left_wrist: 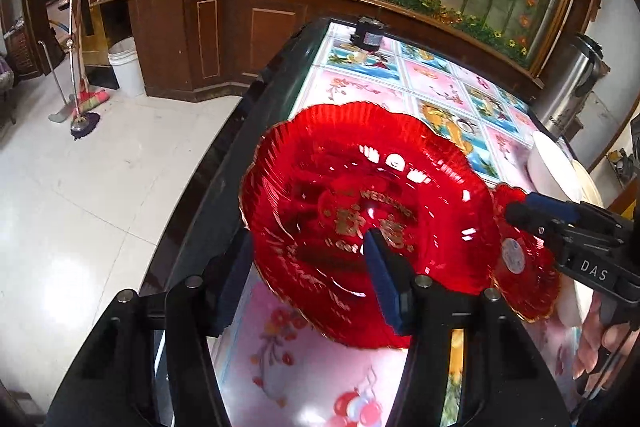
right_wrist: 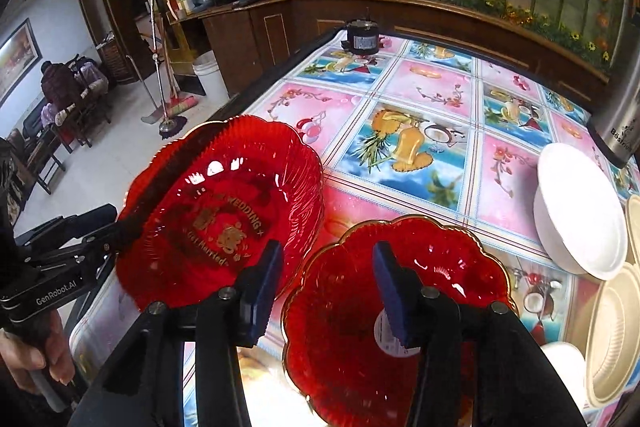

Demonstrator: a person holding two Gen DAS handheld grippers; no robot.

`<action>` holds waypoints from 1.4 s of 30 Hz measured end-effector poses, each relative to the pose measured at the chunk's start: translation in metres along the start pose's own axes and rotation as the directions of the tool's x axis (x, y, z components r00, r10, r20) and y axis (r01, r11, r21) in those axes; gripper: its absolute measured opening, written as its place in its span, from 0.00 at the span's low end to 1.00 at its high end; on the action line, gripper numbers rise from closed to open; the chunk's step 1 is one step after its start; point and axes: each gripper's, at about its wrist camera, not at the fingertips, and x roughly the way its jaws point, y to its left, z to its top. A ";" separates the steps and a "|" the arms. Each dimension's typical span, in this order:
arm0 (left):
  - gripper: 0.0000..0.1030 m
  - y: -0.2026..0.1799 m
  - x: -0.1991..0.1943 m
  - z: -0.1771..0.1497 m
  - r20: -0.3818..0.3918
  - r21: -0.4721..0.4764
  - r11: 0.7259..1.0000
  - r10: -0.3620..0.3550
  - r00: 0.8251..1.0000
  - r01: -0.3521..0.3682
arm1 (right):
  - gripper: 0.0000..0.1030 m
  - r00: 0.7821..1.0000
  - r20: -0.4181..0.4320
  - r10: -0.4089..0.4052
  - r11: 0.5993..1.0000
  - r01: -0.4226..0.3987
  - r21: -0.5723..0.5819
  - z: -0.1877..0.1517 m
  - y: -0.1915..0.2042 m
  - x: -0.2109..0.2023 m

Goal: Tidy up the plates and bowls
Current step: 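Grasp the large red plate's rim with the left tool and lift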

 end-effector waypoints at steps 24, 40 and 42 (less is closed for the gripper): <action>0.39 0.008 0.037 0.005 -0.038 -0.010 0.999 0.041 0.998 -0.041 | 0.13 0.999 -0.046 0.010 1.000 -0.011 -0.019 0.002 0.012 0.039; 0.35 0.009 0.012 -0.021 -0.043 -0.026 0.999 0.029 0.999 -0.030 | 0.13 0.999 -0.045 0.024 0.998 -0.026 -0.056 -0.016 0.018 0.022; 0.35 0.008 0.002 -0.031 -0.039 -0.028 0.999 0.027 0.999 -0.028 | 0.13 0.998 -0.046 0.032 0.997 -0.035 -0.068 -0.023 0.021 0.016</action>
